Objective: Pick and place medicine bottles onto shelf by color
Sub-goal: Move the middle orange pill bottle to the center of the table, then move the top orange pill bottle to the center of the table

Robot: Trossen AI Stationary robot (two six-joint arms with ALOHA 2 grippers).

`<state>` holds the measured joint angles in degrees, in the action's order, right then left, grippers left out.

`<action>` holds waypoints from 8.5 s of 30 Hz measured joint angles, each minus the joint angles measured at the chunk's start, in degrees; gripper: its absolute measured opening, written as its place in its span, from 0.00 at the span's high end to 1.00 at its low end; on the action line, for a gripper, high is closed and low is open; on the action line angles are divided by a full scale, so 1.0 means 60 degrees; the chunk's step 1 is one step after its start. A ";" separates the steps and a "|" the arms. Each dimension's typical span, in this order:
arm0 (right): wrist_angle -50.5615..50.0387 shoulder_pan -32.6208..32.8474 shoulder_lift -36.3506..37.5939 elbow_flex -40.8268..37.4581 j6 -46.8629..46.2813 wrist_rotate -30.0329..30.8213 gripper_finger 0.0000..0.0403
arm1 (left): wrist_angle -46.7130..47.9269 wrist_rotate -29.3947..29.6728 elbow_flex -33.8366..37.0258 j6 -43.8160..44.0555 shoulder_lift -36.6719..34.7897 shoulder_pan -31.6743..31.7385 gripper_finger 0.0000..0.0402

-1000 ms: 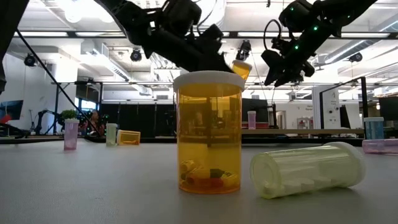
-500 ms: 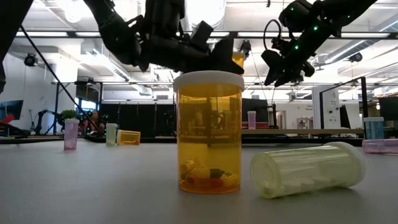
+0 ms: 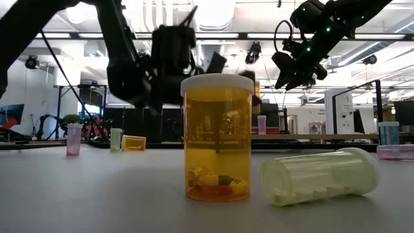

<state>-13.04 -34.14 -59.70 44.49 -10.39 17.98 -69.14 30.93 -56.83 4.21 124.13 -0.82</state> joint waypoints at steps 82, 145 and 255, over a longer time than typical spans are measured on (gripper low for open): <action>0.0000 -0.0001 0.0000 0.0000 -0.0009 0.0003 0.47 | 0.6503 0.0414 0.3343 -0.1275 -0.6507 0.0385 0.24; 0.0000 0.0002 0.0000 0.0000 -0.0009 0.0000 0.47 | 1.9360 -0.3087 -0.2337 -0.1360 -0.3067 0.7371 0.50; 0.0000 0.0001 -0.0002 0.0000 -0.0006 0.0001 0.47 | 1.7878 -0.5562 -0.2468 0.5256 -0.4395 0.0596 0.25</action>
<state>-13.04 -34.14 -59.72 44.49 -10.43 17.98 38.13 -2.44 -71.63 35.74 97.77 2.76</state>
